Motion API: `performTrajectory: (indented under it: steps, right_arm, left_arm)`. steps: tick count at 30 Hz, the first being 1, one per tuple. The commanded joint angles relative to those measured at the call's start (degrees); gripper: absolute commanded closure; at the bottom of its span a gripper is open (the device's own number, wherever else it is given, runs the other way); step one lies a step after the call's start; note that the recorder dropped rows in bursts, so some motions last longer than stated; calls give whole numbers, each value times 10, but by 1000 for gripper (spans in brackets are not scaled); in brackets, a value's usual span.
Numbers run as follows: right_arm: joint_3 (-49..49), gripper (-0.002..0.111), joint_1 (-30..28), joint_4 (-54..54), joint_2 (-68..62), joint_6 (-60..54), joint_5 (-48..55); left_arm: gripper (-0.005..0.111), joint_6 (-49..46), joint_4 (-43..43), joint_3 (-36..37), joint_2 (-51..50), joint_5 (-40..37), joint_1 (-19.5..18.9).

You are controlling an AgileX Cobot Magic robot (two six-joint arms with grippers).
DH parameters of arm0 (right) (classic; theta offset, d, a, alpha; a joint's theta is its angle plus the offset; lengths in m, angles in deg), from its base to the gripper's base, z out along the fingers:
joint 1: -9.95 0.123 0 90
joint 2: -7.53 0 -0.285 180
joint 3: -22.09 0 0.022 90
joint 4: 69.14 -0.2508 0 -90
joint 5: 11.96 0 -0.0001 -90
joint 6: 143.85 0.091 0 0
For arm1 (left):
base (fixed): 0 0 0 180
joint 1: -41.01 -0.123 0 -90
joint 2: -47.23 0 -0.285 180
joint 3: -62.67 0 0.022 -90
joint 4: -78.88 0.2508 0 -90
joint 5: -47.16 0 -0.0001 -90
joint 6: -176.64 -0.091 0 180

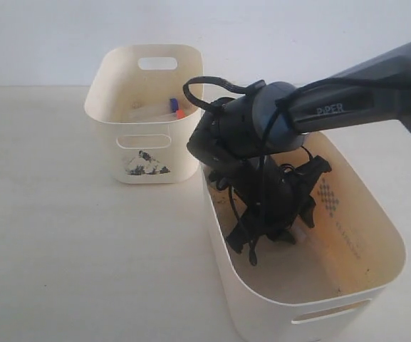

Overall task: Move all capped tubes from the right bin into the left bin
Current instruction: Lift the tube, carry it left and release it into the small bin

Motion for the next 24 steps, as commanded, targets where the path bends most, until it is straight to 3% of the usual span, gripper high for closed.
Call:
performTrajectory:
  steps: [1, 9, 17, 24]
  right_arm:
    - [14, 108, -8, -28, -40, 2, -62]
    - [14, 108, -7, -28, 45, -18, -8]
    - [14, 108, -7, -28, 314, -47, 10]
    - [14, 108, -7, -28, 531, -56, -129]
  left_arm:
    - [102, 5, 1, -2, 2, 1, -1]
    - [102, 5, 1, -2, 2, 1, -1]
    - [102, 5, 1, -2, 2, 1, -1]
    - [102, 5, 1, -2, 2, 1, -1]
